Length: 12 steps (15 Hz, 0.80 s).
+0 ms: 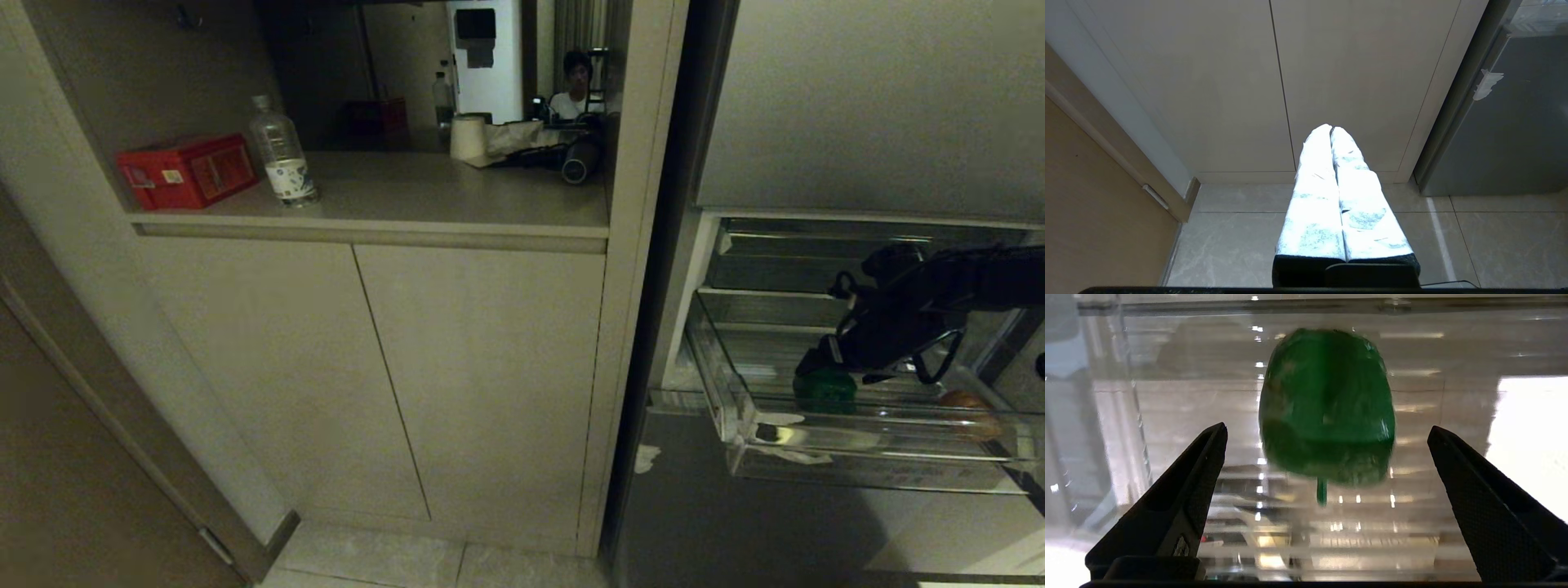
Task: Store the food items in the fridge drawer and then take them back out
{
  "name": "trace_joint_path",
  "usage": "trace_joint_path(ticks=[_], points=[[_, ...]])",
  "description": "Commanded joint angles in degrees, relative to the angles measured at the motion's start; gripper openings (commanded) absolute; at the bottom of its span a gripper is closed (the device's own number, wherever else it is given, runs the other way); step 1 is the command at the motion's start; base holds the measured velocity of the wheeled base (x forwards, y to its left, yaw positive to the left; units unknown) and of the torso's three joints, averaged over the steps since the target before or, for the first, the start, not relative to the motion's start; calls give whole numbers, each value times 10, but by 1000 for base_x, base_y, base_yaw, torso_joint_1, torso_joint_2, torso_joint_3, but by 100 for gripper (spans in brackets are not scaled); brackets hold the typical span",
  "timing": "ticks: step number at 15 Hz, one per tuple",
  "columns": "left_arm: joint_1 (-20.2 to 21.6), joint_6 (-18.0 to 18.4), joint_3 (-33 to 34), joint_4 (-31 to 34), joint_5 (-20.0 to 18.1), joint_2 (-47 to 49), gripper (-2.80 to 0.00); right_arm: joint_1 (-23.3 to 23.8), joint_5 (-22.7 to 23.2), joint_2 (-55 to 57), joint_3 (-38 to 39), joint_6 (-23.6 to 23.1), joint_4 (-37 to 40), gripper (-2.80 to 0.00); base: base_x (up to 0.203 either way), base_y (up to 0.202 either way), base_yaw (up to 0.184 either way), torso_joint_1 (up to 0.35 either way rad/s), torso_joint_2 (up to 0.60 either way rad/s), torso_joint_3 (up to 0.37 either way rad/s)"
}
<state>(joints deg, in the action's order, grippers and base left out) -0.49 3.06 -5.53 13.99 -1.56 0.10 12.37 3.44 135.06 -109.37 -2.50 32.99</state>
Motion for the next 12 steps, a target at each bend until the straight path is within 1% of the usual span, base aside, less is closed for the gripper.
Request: trace_joint_path(ticks=[1,12], points=[[0,0,0,1,0,1,-280,-7,-2,19,0,0,-10,0,0,0,0,0,0,0],[0,0,0,1,0,1,-280,-7,-5,48,-1,0,-27,0,0,0,0,0,0,0]])
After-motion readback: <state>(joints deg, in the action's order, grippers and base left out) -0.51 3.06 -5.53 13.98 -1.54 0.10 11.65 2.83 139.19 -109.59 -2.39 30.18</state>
